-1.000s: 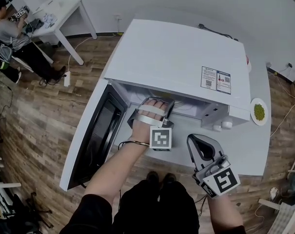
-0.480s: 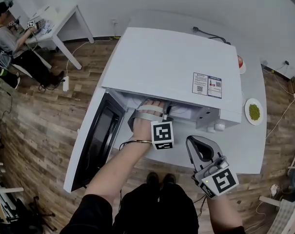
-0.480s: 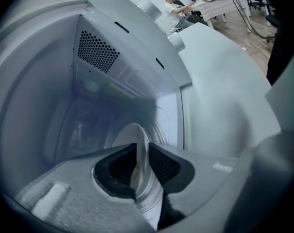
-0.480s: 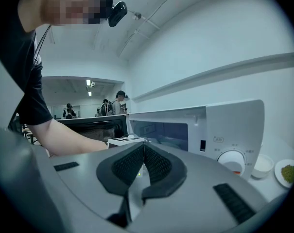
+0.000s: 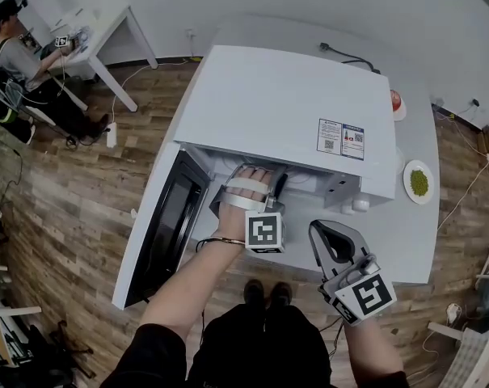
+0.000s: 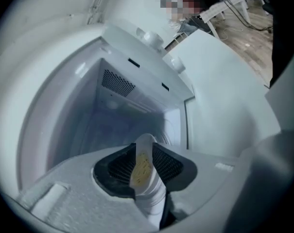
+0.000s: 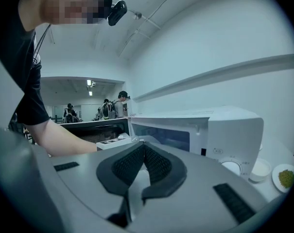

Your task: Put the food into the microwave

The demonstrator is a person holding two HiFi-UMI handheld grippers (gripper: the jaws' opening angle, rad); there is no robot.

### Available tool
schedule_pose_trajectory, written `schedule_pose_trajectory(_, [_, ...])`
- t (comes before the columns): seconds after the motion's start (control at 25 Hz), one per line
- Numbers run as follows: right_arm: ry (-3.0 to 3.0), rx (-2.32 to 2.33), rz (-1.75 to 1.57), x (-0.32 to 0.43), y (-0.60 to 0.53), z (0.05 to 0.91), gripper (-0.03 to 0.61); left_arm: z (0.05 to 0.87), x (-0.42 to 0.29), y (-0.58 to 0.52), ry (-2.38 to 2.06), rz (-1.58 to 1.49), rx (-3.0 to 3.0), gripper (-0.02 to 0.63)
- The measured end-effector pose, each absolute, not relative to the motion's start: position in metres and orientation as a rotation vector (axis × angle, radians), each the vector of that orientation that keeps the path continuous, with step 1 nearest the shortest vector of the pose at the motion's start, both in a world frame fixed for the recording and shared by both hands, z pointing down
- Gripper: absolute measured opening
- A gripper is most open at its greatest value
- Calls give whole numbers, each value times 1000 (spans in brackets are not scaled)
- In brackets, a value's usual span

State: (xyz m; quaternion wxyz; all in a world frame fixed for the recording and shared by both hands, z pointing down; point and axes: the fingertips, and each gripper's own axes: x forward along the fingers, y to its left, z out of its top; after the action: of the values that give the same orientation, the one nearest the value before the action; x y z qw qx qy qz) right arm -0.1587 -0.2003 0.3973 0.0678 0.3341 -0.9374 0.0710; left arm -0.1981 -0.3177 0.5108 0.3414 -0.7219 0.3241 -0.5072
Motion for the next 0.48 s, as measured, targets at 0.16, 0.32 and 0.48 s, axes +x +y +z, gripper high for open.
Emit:
schedule_pose_trajectory(0.16, [-2837, 998, 189, -160, -191, 381, 14, 482, -197, -290, 910, -1231, -1944, 85])
schedule_pose_trajectory(0.32, [-2839, 1005, 167, -159, -174, 359, 14, 445, -195, -252, 975, -1148, -2077, 36])
schedule_pose_trajectory(0.48, [-2839, 1006, 139, -156, -151, 335, 14, 405, -190, -212, 1005, -1080, -2151, 12])
